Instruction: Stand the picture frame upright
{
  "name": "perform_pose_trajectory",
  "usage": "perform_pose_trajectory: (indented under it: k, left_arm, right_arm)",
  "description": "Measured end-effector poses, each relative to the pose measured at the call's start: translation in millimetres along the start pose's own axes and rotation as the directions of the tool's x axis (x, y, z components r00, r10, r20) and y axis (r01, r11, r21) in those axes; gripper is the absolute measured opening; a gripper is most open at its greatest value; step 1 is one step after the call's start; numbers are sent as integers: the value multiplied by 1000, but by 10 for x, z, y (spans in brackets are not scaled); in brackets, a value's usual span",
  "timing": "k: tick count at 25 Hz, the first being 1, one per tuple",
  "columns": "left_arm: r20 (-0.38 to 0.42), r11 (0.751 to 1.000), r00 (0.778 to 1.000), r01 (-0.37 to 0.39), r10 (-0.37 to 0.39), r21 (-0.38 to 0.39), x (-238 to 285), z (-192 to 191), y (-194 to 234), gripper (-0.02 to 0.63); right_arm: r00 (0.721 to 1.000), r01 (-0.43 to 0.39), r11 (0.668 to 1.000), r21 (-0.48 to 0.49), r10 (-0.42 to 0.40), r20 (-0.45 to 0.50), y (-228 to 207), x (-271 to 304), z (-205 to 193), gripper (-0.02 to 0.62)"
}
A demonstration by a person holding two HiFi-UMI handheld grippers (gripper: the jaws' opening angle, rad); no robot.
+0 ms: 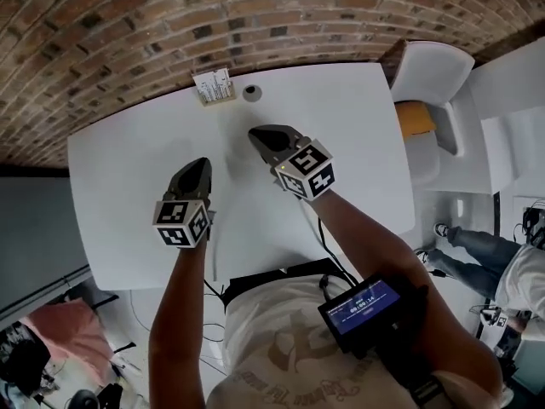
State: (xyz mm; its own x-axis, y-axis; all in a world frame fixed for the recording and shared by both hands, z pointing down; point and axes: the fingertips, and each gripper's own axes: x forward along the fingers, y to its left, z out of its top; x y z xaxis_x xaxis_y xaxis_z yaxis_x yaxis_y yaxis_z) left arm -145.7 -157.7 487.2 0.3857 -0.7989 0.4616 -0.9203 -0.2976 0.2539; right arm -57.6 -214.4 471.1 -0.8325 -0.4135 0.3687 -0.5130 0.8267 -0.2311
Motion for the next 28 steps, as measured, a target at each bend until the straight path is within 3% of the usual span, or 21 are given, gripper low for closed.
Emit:
perform_pose_trajectory:
  k: [8, 21, 28]
  left_arm:
    - [99, 999, 995, -32, 32, -7, -461, 89, -414, 3]
    - [112, 990, 988, -97, 108, -97, -1046, -318, -993, 3]
    - [186, 985, 974, -106, 130, -133, -1015, -736, -1001, 3]
  right_arm:
    - [995, -91, 995, -52, 93, 36, 410, -476, 57, 8]
    - [987, -148, 986, -74, 152, 58, 692, -1207, -133, 8]
    - [986, -153, 962, -227, 163, 26, 717, -1264, -482, 8]
